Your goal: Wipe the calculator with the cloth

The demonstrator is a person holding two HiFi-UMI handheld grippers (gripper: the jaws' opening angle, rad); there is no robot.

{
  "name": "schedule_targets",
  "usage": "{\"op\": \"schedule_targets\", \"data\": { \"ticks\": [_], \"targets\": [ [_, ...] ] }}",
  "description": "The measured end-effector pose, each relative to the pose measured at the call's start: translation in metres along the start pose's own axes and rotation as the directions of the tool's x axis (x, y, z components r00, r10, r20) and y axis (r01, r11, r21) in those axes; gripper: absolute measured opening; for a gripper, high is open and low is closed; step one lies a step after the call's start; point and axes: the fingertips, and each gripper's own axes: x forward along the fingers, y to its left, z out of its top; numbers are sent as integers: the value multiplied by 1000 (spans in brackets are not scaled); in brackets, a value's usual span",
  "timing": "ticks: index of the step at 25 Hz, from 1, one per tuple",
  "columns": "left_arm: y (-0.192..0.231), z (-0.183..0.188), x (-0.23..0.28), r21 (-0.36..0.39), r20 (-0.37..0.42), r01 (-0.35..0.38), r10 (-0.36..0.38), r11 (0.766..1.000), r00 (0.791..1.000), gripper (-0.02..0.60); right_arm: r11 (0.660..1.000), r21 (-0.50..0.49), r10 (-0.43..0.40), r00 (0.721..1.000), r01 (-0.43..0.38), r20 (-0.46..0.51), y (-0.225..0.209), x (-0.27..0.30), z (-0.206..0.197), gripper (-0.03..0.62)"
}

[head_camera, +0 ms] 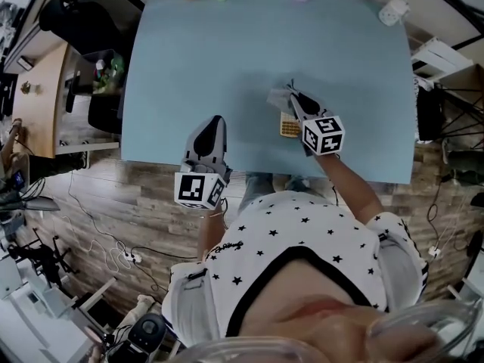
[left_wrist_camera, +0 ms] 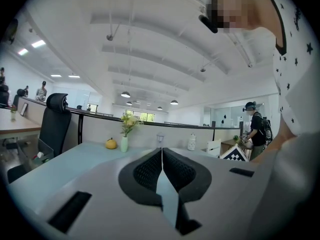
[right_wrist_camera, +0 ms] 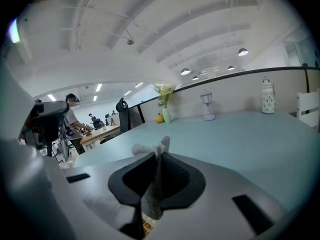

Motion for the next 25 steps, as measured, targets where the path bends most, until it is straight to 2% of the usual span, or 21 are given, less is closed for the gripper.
{"op": "schedule_targets", "data": {
  "ticks": [8, 14, 25],
  "targets": [
    [16, 1, -22, -3, 4, -69, 69, 998, 998, 31, 998, -56, 5, 995, -10, -103, 3, 29, -25, 34],
    [28, 3, -36, -7, 11, -105, 105, 994, 994, 31, 995, -99, -25, 988, 10, -153, 2, 34, -39, 34],
    [24, 2, -33, -6, 7, -65, 65, 998, 998, 31, 992, -89, -107, 982, 94, -157, -22, 15, -49, 34]
  ]
}}
